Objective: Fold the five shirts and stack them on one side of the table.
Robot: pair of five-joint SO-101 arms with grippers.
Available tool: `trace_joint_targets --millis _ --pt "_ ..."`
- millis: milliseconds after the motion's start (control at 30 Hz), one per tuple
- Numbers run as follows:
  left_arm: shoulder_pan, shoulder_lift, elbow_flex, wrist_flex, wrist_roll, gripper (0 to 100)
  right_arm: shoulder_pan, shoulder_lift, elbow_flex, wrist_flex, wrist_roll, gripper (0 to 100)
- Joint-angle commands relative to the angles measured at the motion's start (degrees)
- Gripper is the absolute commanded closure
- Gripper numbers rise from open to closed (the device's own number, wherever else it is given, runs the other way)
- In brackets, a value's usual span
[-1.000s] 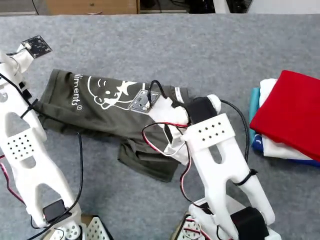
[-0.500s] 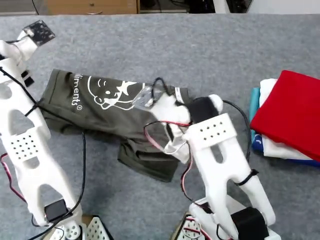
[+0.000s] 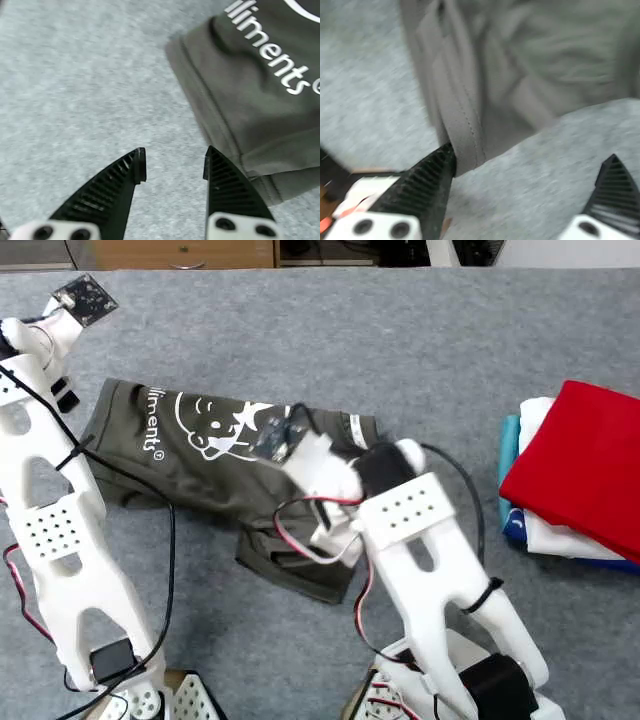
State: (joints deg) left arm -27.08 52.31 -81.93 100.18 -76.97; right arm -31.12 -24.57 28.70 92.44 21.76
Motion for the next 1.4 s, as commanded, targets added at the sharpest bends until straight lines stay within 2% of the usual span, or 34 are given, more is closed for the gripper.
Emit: trace_joint_targets --millis 0,100,267,467,633,733,867,967,1100,1200,1367 --pt "0.09 -4.00 1.85 0.70 0.09 81 -4.00 -1.63 -0.04 4.04 -3.08 60.0" --pt "0.44 -4.00 2.37 0.70 0.09 81 -7.69 -1.36 0.13 4.22 -6.59 58.2" --pt "1.05 -3.82 2.46 0.70 0.09 81 -14.02 3.82 -0.22 1.67 -11.43 47.8" --pt "0.97 -3.56 2.46 0.70 0.09 81 -21.14 10.51 -0.31 -1.85 -12.66 47.9" --pt "0.09 -3.56 2.46 0.70 0.09 81 -22.73 12.35 -3.30 -3.43 -12.66 47.9" --pt "-0.79 -3.56 2.46 0.70 0.09 81 -18.77 12.53 -5.14 -3.43 -12.40 47.9" --pt "-1.32 -3.56 2.46 0.62 1.14 81 -9.89 12.62 -8.84 -3.43 -12.31 47.9" --pt "-1.32 -3.47 1.93 0.53 9.23 83 -2.68 12.70 -12.35 -4.31 -12.31 47.9" --pt "-0.79 -3.56 2.02 0.53 20.75 94 5.67 12.79 -15.43 -9.93 -12.66 49.4" --pt "-0.26 -3.56 2.55 0.62 28.31 98 10.07 15.16 -16.66 -16.18 -12.66 60.0" --pt "0.18 -4.44 4.57 0.79 40.18 98 14.46 23.78 -22.02 -20.57 -12.66 88.5"
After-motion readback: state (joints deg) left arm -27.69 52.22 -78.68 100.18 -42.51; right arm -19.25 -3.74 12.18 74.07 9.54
